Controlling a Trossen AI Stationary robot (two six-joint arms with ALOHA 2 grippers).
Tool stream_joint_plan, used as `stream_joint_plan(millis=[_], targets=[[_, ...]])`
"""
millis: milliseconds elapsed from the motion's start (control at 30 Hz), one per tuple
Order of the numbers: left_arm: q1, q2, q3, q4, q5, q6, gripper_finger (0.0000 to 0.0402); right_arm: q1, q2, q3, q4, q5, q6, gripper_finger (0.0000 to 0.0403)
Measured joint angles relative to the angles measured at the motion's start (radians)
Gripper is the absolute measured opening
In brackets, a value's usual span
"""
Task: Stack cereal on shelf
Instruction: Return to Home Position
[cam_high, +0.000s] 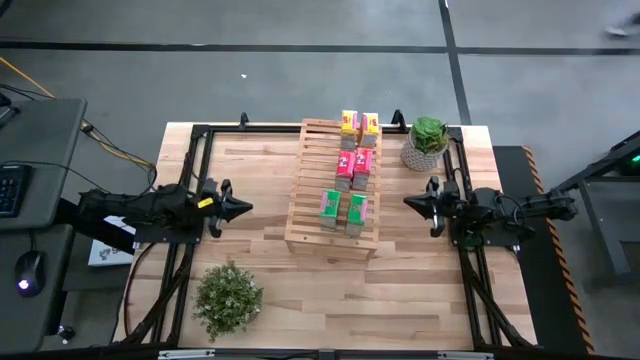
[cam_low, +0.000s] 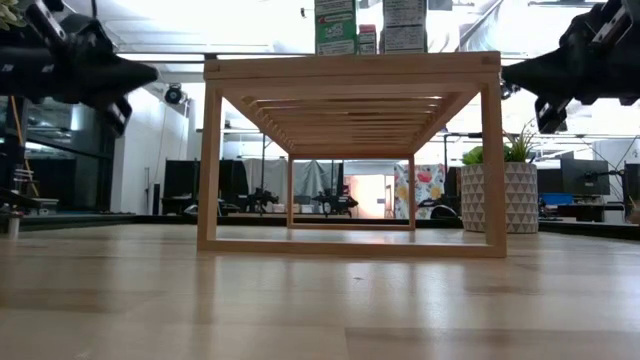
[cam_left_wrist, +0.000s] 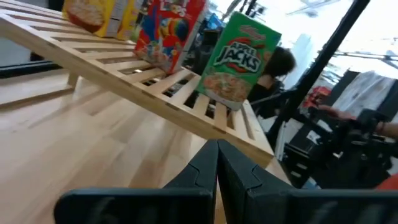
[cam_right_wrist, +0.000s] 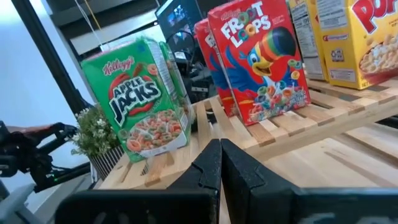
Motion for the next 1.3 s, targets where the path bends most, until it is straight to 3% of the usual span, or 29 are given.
stream_joint_plan(millis=[667,767,900,1300], targets=[[-0.011,-0.001,0.001,0.034,0.035,0.001,0.0,0.0,0.013,0.0,-0.006,0.0,0.0,0.0],[0.003,0.0,0.0,-0.007,0.034,0.136,0.0,0.0,0.013,-0.001,-0.006,0.001,0.0,0.0],[0.015,0.0,0.0,-0.012,0.13,0.355,0.0,0.0,0.013,-0.001,-0.006,0.001,0.0,0.0],[-0.031,0.0,0.0,-0.012,0.104,0.34,0.0,0.0,0.013,-0.001,-0.009,0.001,0.0,0.0]])
